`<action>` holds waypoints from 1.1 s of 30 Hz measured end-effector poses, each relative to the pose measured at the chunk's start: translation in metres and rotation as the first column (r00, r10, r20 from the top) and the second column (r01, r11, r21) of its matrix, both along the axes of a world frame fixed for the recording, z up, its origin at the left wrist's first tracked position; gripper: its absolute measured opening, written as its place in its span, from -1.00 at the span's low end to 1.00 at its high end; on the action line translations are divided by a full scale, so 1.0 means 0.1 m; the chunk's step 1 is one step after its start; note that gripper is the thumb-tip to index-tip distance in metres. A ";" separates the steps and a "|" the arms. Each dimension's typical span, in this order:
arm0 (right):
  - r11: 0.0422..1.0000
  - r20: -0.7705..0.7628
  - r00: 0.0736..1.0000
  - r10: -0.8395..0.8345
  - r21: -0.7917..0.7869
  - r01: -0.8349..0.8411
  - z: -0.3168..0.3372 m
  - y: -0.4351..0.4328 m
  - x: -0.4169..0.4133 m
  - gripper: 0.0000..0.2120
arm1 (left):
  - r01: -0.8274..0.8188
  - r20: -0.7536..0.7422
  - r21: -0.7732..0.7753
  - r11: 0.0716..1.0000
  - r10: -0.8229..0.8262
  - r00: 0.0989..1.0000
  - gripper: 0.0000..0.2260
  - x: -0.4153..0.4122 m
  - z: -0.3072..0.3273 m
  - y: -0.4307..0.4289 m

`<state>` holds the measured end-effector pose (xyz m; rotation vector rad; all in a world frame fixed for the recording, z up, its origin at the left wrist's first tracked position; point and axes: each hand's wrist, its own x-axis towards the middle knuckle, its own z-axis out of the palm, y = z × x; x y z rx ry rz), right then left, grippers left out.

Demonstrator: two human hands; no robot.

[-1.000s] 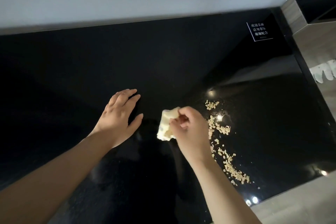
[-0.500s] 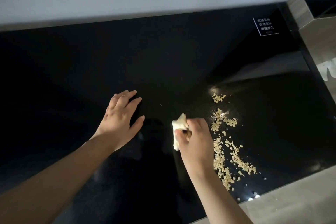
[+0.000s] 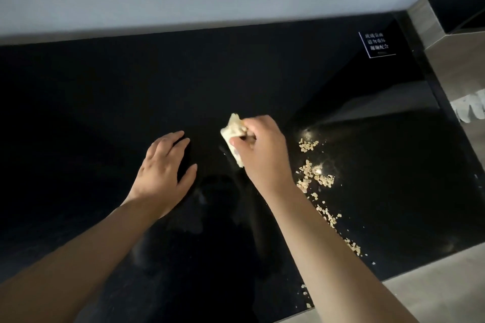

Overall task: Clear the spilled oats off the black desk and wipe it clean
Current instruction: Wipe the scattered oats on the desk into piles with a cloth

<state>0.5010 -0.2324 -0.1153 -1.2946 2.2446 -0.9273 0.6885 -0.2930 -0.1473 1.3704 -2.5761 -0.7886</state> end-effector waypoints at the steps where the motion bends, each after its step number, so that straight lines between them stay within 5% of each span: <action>1: 0.997 -0.028 0.997 0.076 0.025 -0.075 -0.09 -0.12 0.04 -0.91 | -0.013 0.009 0.002 1.000 0.013 1.000 -0.51 0.06 0.00 0.00; 5: 0.972 -0.132 0.964 0.229 0.089 -0.218 -0.34 -0.23 0.16 -0.81 | -0.005 0.022 -0.012 1.000 0.005 1.000 -0.51 0.23 -0.04 0.00; 11: 0.972 -0.023 0.984 0.176 0.162 -0.170 -0.21 0.67 -0.01 -0.88 | -0.031 -0.005 -0.024 0.999 0.030 1.000 -0.52 0.14 -0.05 0.07; 16: 0.892 0.083 0.952 0.295 0.332 -0.305 -0.04 1.14 -0.20 -0.92 | 0.017 -0.013 -0.008 1.000 -0.017 1.000 -0.52 -0.05 -0.06 0.20; 20: 0.961 0.114 0.974 0.198 0.176 -0.216 0.22 0.96 -0.39 -0.91 | 0.029 -0.012 0.008 1.000 -0.029 1.000 -0.52 -0.18 -0.05 0.27; 24: 0.989 -0.056 0.988 0.147 0.006 -0.147 0.22 0.41 -0.71 -0.89 | -0.005 0.005 0.033 0.999 0.004 1.000 -0.51 -0.28 -0.03 0.30; 33: 0.940 -0.029 0.940 0.339 0.056 -0.337 -0.34 0.05 -0.57 -0.79 | -0.056 0.009 0.011 0.998 0.056 0.998 -0.52 -0.29 -0.05 0.32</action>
